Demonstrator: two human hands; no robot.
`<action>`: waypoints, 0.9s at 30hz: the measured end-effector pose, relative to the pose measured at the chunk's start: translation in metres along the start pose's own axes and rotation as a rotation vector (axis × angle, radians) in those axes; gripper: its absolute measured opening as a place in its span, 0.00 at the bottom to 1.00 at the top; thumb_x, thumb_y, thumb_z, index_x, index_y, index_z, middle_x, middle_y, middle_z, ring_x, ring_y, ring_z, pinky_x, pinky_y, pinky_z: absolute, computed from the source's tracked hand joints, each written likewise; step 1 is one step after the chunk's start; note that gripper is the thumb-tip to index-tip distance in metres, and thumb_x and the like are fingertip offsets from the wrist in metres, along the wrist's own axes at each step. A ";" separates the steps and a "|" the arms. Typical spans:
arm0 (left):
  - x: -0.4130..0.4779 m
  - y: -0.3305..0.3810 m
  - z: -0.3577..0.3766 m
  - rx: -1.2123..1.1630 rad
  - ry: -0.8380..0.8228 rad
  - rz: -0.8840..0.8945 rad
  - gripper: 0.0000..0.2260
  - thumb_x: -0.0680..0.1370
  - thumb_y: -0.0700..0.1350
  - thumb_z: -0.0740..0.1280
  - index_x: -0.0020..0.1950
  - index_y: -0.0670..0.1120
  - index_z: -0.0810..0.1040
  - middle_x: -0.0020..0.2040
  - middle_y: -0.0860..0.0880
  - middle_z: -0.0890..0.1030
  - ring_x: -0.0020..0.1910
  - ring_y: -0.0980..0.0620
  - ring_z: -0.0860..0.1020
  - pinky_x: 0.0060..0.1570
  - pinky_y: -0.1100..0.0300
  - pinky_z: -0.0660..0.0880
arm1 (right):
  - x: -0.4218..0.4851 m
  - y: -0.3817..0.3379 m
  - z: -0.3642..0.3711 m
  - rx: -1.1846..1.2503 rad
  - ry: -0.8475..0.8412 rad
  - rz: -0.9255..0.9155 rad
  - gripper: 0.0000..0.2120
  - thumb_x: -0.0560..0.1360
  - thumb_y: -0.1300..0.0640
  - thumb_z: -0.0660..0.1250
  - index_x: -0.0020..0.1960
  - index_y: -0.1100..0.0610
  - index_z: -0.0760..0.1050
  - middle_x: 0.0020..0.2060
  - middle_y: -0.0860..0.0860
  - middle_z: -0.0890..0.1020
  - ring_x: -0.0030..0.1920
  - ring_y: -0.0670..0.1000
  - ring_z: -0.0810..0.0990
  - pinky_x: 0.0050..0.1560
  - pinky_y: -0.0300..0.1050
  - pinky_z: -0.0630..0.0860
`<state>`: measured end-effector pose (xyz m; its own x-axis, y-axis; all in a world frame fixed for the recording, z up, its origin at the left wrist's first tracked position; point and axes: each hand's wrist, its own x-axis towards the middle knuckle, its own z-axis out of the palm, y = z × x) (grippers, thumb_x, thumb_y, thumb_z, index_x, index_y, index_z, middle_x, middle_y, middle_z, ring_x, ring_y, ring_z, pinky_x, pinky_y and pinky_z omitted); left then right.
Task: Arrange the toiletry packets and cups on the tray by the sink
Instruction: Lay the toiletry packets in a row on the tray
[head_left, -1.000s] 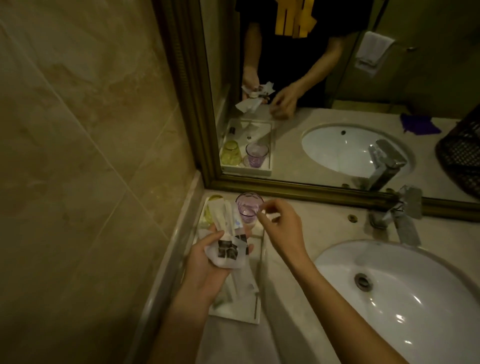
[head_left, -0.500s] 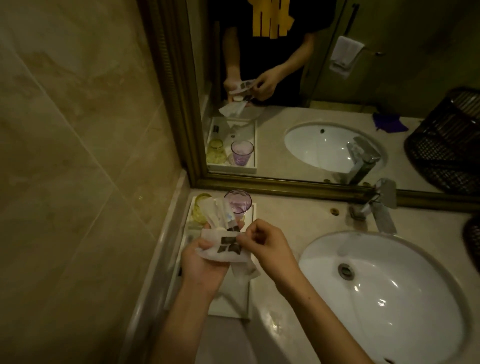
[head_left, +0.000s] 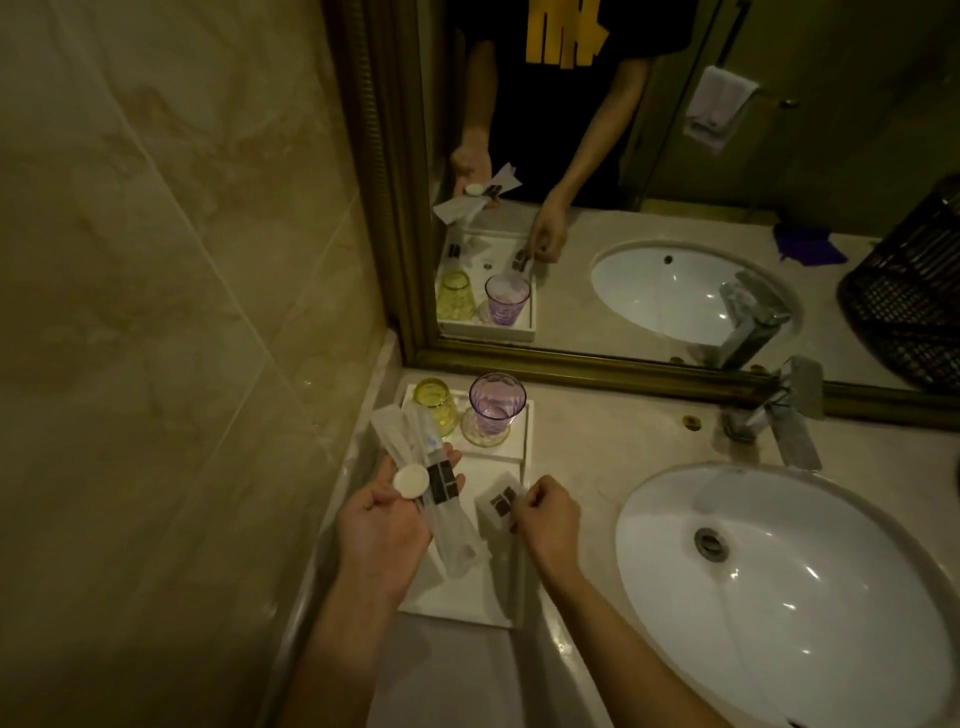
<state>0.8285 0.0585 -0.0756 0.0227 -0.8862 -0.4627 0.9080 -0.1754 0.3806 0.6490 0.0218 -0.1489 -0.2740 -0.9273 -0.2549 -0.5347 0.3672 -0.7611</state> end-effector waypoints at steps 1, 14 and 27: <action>0.000 0.000 -0.001 0.019 -0.005 0.003 0.33 0.70 0.38 0.52 0.76 0.44 0.67 0.71 0.33 0.73 0.69 0.33 0.73 0.70 0.37 0.64 | 0.000 0.000 0.006 -0.124 -0.004 -0.034 0.05 0.75 0.61 0.64 0.40 0.60 0.74 0.37 0.56 0.82 0.39 0.59 0.82 0.38 0.54 0.78; -0.009 0.000 -0.003 0.079 -0.063 -0.013 0.29 0.74 0.39 0.53 0.75 0.45 0.68 0.70 0.34 0.75 0.67 0.34 0.76 0.63 0.40 0.72 | 0.008 -0.015 -0.001 -0.534 -0.026 -0.331 0.13 0.78 0.44 0.66 0.42 0.53 0.76 0.37 0.50 0.82 0.41 0.54 0.83 0.38 0.44 0.76; -0.003 -0.029 0.015 0.218 0.064 -0.122 0.20 0.83 0.54 0.56 0.68 0.46 0.77 0.63 0.42 0.81 0.59 0.45 0.81 0.54 0.52 0.76 | -0.048 -0.082 -0.042 -0.397 -0.192 -0.956 0.10 0.73 0.48 0.70 0.48 0.52 0.74 0.44 0.47 0.80 0.49 0.53 0.75 0.47 0.51 0.69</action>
<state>0.7955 0.0597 -0.0732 -0.0487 -0.8254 -0.5625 0.7941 -0.3736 0.4795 0.6722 0.0393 -0.0494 0.5130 -0.8265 0.2317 -0.6945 -0.5583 -0.4538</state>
